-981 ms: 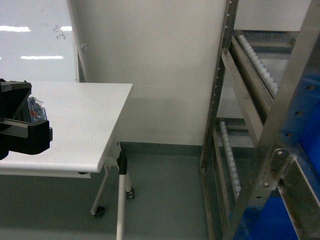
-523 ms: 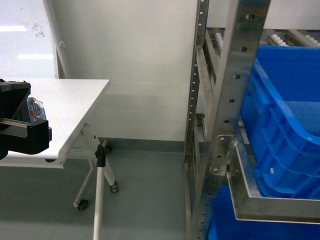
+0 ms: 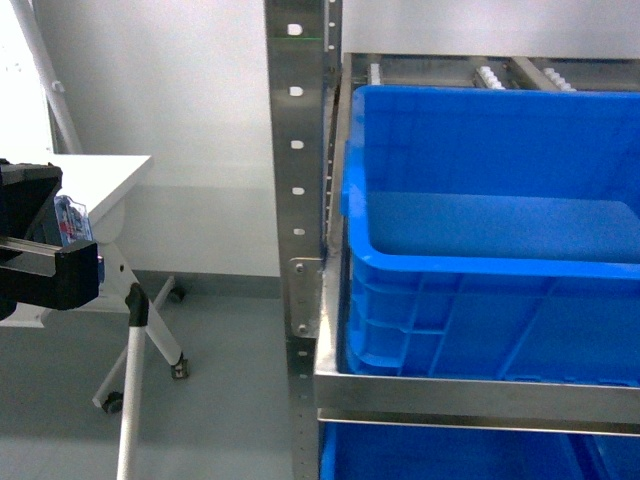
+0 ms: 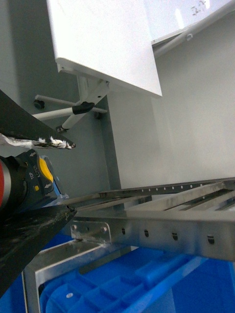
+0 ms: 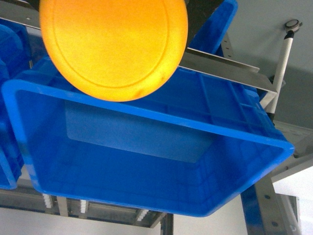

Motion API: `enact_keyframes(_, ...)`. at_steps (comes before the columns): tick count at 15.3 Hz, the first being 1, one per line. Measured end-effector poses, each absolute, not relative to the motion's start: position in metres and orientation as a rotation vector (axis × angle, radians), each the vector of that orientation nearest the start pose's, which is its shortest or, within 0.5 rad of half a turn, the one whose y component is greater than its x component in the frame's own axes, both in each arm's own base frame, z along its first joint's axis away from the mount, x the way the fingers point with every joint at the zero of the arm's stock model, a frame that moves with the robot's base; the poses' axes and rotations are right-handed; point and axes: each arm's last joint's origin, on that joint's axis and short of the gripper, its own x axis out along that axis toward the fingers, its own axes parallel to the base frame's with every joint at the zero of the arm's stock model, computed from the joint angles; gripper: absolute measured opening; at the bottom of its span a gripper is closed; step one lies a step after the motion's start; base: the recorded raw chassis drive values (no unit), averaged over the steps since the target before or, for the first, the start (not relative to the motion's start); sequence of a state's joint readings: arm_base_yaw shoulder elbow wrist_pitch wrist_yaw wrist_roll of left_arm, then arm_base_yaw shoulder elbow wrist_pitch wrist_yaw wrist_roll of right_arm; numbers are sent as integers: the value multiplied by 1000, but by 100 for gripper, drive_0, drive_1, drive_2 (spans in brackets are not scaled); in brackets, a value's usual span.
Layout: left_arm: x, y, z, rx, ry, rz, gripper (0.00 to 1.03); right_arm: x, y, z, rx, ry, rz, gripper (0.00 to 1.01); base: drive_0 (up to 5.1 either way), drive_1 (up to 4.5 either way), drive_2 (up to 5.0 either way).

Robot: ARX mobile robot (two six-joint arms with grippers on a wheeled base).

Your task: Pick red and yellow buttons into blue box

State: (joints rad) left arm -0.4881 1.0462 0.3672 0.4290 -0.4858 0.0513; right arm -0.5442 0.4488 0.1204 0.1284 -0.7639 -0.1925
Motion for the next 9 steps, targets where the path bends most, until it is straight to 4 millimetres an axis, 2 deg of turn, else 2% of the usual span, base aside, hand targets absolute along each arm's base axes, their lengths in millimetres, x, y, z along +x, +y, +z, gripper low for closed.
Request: enact_keyframes(9,189,-85,202,167,220,-8,29,113,-45,178,-70,136,233,25,505,-231,-231)
